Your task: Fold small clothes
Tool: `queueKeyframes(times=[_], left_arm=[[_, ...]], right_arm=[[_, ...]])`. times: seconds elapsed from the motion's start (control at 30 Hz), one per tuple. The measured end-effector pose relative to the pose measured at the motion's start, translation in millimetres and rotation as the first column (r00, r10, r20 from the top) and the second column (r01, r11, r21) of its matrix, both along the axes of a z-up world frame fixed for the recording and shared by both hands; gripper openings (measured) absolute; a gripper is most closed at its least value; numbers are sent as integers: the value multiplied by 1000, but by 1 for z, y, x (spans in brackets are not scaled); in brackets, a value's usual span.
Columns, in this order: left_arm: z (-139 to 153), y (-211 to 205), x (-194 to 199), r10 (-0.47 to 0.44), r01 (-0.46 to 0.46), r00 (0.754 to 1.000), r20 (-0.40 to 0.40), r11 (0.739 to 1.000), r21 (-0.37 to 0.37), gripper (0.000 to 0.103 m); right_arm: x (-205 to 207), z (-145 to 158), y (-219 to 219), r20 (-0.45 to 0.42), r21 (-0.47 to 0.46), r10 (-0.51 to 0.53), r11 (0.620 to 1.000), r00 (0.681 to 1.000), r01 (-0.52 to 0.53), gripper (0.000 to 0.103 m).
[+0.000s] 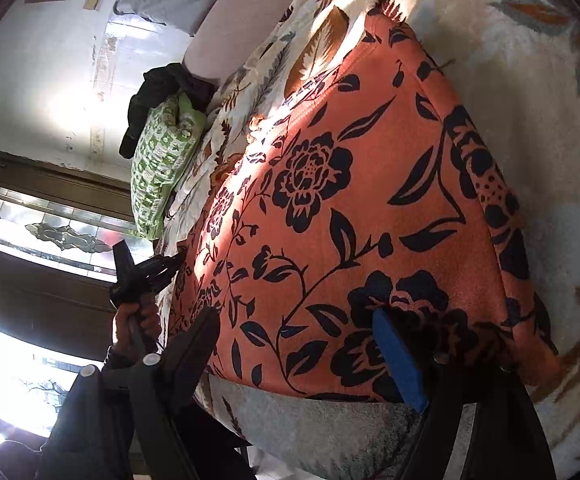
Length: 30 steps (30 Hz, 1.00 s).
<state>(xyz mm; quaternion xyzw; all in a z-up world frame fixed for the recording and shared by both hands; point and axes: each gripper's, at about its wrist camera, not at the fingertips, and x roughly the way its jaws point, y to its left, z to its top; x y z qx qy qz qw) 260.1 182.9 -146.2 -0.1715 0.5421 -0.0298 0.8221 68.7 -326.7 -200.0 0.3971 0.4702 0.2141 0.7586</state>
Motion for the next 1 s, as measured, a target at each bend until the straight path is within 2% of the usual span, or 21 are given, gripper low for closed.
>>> queueKeyframes(times=[0.07, 0.13, 0.2, 0.27, 0.3, 0.33, 0.4, 0.47, 0.5, 0.53, 0.57, 0.6, 0.67, 0.7, 0.77, 0.9, 1.0], left_arm=[[1, 2, -1, 12, -12, 1000, 2, 1000, -14, 16], [7, -5, -7, -21, 20, 999, 29, 999, 42, 17], [18, -13, -16, -42, 35, 997, 65, 993, 109, 20], [28, -18, -24, -38, 21, 994, 101, 986, 167, 39], [35, -20, -29, -38, 15, 992, 121, 982, 188, 52], [43, -22, -36, -37, 6, 988, 151, 979, 204, 59], [60, -27, -55, -44, -3, 977, 210, 976, 218, 61], [74, -34, -76, -57, 5, 968, 244, 978, 211, 65], [79, -36, -88, -62, 9, 965, 256, 979, 202, 71], [83, -41, -99, -71, 17, 961, 269, 980, 199, 73], [86, -46, -110, -78, 21, 955, 287, 980, 198, 74], [86, -52, -118, -83, 23, 951, 297, 980, 200, 76], [83, -66, -129, -110, 53, 952, 287, 978, 200, 77], [81, -72, -134, -125, 70, 950, 287, 978, 196, 77], [76, -85, -143, -143, 93, 950, 279, 978, 186, 77], [66, -108, -159, -156, 113, 950, 270, 979, 168, 77], [58, -121, -168, -172, 130, 952, 255, 976, 174, 77]], right_arm=[[2, 1, -1, -24, 9, -4, 1000, 1000, 4, 81], [5, 14, -4, -26, 11, -12, 1000, 1000, 12, 82], [16, 35, -12, 45, 47, -23, 999, 999, 21, 82], [42, 50, -21, 77, 64, -31, 998, 997, 26, 82], [61, 51, -25, 75, 71, -34, 997, 997, 29, 82], [83, 48, -28, 52, 79, -40, 996, 998, 36, 83], [129, 34, -34, -4, 74, -55, 996, 998, 55, 83], [168, 10, -48, -83, 9, -121, 993, 989, 122, 83], [180, -2, -59, -111, 39, -151, 987, 982, 156, 83], [185, -9, -70, -136, 114, -181, 974, 974, 197, 83], [182, -7, -78, -155, 158, -230, 954, 961, 254, 83], [175, 5, -82, -117, 143, -268, 948, 956, 284, 83], [152, 33, -83, -5, 22, -299, 954, 954, 299, 84], [138, 39, -81, -2, 5, -288, 958, 958, 288, 84], [104, 42, -75, -23, 65, -250, 966, 968, 251, 84], [15, 45, -48, -24, 109, -237, 965, 971, 238, 86], [-46, 18, -28, -92, 204, -263, 939, 960, 277, 87]])
